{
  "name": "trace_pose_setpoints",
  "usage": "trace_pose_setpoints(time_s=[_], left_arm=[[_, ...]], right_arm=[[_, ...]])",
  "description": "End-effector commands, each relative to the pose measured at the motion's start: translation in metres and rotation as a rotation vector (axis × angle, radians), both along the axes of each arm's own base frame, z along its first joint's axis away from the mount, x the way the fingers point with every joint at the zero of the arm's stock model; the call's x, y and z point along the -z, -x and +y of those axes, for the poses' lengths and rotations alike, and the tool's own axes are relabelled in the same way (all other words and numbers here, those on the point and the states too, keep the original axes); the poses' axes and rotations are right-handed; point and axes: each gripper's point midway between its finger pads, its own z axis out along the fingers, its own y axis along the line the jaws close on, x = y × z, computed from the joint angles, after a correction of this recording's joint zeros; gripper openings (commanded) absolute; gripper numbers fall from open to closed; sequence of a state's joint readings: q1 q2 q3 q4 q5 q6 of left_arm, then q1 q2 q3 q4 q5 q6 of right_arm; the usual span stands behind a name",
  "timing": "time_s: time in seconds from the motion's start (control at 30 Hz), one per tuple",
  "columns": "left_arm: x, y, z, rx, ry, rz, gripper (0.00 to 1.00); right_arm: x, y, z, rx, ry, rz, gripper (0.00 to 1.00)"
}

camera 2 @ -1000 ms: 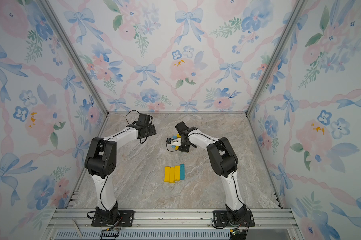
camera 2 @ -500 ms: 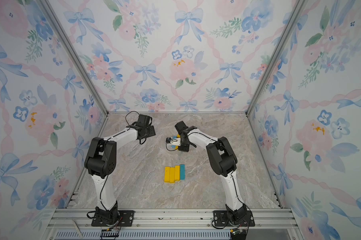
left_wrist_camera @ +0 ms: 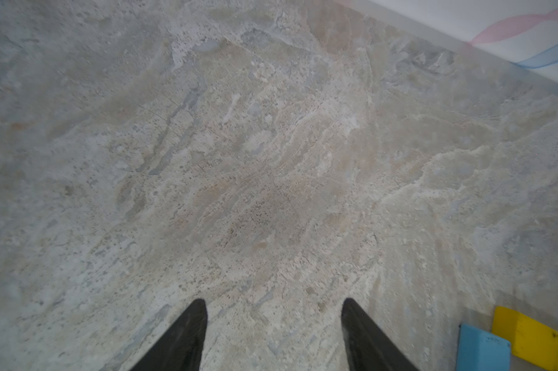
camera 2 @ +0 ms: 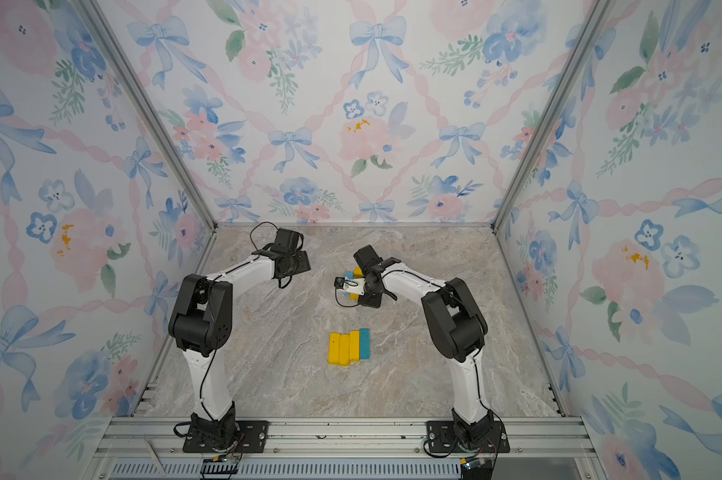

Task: Assemble the number 8 with building blocks
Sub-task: Pick up the building block from the center of the board.

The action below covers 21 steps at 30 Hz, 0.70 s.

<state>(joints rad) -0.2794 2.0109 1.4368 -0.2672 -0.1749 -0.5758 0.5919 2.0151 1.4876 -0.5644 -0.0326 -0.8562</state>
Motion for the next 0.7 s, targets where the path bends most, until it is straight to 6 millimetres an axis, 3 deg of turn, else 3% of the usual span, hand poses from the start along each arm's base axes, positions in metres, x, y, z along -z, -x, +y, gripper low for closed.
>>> trace_pose_setpoints(time_s=[0.0, 0.13, 0.23, 0.27, 0.3, 0.4, 0.5, 0.63, 0.67], left_arm=[[-0.015, 0.003, 0.008, 0.001, -0.016, -0.021, 0.7], [-0.018, 0.005, 0.008, 0.003, -0.014, -0.024, 0.7], [-0.016, 0.008, 0.009, 0.001, -0.022, -0.021, 0.7], [-0.015, 0.01, 0.01, -0.003, -0.024, -0.019, 0.7], [-0.014, 0.011, 0.011, -0.006, -0.026, -0.017, 0.7], [-0.009, 0.016, 0.01, -0.006, -0.025, -0.006, 0.7], [-0.005, 0.021, 0.01, -0.006, -0.026, 0.001, 0.7], [-0.013, 0.028, 0.008, -0.006, -0.016, -0.025, 0.7], [-0.017, 0.028, 0.009, -0.009, -0.015, -0.035, 0.7]], right_arm=[[-0.061, 0.018, 0.022, 0.015, -0.132, -0.112, 0.51], [-0.082, 0.041, 0.037, 0.192, -0.213, -0.133, 0.52], [-0.074, 0.052, 0.032, 0.503, -0.247, 0.035, 0.57], [-0.065, 0.06, 0.029, 0.624, -0.243, 0.106, 0.83], [-0.054, 0.072, 0.028, 0.708, -0.242, 0.162, 0.99], [-0.031, 0.111, 0.033, 0.825, -0.259, 0.169, 0.98], [-0.019, 0.131, 0.02, 0.944, -0.253, 0.129, 0.98], [-0.021, 0.138, 0.024, 1.028, -0.36, 0.154, 0.98], [-0.029, 0.138, 0.024, 1.038, -0.399, 0.146, 0.98]])
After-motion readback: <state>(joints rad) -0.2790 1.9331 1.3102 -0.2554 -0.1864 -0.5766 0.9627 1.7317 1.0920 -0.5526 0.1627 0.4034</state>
